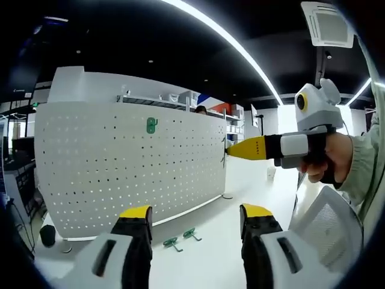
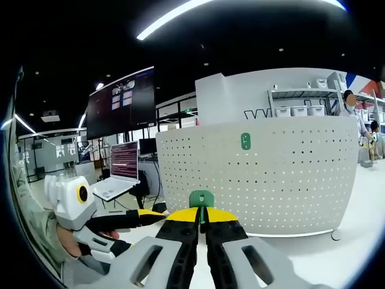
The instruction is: Insert the hook assembly into the mounting plate slot until the hook locks in place.
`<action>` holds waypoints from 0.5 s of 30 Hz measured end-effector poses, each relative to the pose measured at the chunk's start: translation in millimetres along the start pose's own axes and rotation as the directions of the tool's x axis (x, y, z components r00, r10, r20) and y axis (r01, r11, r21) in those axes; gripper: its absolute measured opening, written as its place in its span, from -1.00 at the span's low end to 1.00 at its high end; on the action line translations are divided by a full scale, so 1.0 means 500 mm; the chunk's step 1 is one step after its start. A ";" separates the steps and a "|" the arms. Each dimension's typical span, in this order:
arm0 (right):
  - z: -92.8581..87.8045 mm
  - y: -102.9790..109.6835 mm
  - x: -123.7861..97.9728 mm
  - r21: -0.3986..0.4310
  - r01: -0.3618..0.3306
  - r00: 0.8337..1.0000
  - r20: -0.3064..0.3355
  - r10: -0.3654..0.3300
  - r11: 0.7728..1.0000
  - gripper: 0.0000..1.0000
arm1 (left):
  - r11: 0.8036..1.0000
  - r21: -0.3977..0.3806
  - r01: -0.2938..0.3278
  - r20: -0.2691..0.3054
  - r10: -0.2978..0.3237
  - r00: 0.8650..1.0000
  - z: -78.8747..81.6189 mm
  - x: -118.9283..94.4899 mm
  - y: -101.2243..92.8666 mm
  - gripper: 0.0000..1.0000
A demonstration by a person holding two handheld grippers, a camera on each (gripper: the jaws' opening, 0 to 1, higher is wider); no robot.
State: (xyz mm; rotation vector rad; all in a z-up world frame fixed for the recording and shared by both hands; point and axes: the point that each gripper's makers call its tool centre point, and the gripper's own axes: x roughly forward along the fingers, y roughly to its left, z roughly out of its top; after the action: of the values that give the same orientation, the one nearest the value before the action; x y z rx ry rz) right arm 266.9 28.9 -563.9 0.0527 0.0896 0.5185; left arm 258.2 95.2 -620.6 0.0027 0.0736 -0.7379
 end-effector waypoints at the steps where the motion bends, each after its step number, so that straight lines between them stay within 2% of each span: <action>1: 0.000 -0.005 0.002 -0.006 0.010 1.000 0.002 -0.010 1.000 -0.98 | 1.000 0.000 -0.003 -0.001 0.003 1.000 -0.002 -0.002 0.002 0.22; 8: -0.020 -0.041 0.022 -0.006 0.053 0.999 -0.012 -0.053 0.999 -0.98 | 1.000 -0.014 -0.011 -0.020 0.010 1.000 -0.015 -0.007 0.002 0.24; 15: -0.009 -0.085 0.045 -0.017 0.104 0.994 -0.009 -0.105 0.994 -0.98 | 1.000 -0.020 -0.015 -0.014 0.015 1.000 -0.014 -0.011 0.005 0.23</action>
State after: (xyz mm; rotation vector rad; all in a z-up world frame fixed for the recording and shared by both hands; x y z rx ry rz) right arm 307.0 3.6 -572.9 0.0294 0.0970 0.4149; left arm 255.4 101.2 -627.1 -0.0102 0.0943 -0.7219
